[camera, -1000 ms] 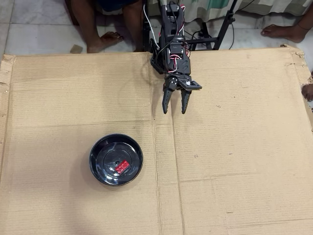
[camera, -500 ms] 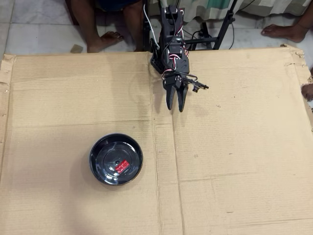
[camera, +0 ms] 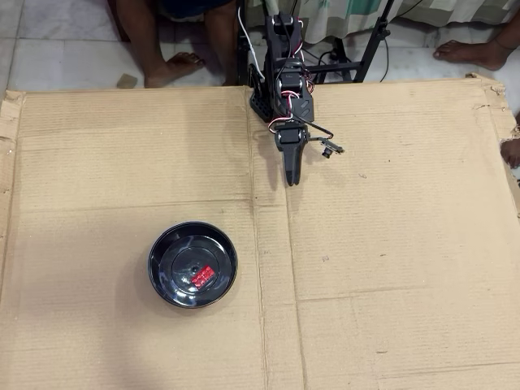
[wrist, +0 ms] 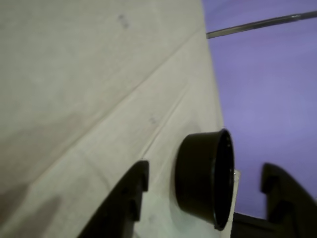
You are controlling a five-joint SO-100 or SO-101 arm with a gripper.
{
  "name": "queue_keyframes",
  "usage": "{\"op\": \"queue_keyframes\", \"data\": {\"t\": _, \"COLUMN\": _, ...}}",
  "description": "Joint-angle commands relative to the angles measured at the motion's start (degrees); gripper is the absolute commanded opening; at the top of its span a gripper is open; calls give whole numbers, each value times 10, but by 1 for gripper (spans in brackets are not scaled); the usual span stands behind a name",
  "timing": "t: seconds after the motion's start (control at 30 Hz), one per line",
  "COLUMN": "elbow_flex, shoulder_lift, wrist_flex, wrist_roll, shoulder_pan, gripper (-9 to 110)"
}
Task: Grasp a lego block and put it in the bin.
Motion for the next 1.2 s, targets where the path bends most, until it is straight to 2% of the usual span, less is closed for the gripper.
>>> {"op": "queue_keyframes", "data": {"t": 0.0, "elbow_flex": 9, "shoulder_lift": 36, "wrist_flex": 43, "wrist_roll": -20, "shoulder_pan": 3, "gripper": 17}}
{"op": "queue_keyframes", "data": {"t": 0.13, "elbow_flex": 9, "shoulder_lift": 82, "wrist_flex": 97, "wrist_roll": -30, "shoulder_pan": 4, "gripper": 5}}
{"op": "queue_keyframes", "data": {"t": 0.27, "elbow_flex": 8, "shoulder_lift": 115, "wrist_flex": 143, "wrist_roll": -31, "shoulder_pan": 5, "gripper": 1}}
{"op": "queue_keyframes", "data": {"t": 0.53, "elbow_flex": 7, "shoulder_lift": 130, "wrist_flex": 223, "wrist_roll": -36, "shoulder_pan": 13, "gripper": 1}}
{"op": "queue_keyframes", "data": {"t": 0.83, "elbow_flex": 7, "shoulder_lift": 130, "wrist_flex": 223, "wrist_roll": -52, "shoulder_pan": 11, "gripper": 1}}
{"op": "queue_keyframes", "data": {"t": 1.0, "elbow_flex": 7, "shoulder_lift": 130, "wrist_flex": 221, "wrist_roll": -127, "shoulder_pan": 11, "gripper": 0}}
{"op": "queue_keyframes", "data": {"t": 1.17, "elbow_flex": 7, "shoulder_lift": 130, "wrist_flex": 222, "wrist_roll": -140, "shoulder_pan": 5, "gripper": 0}}
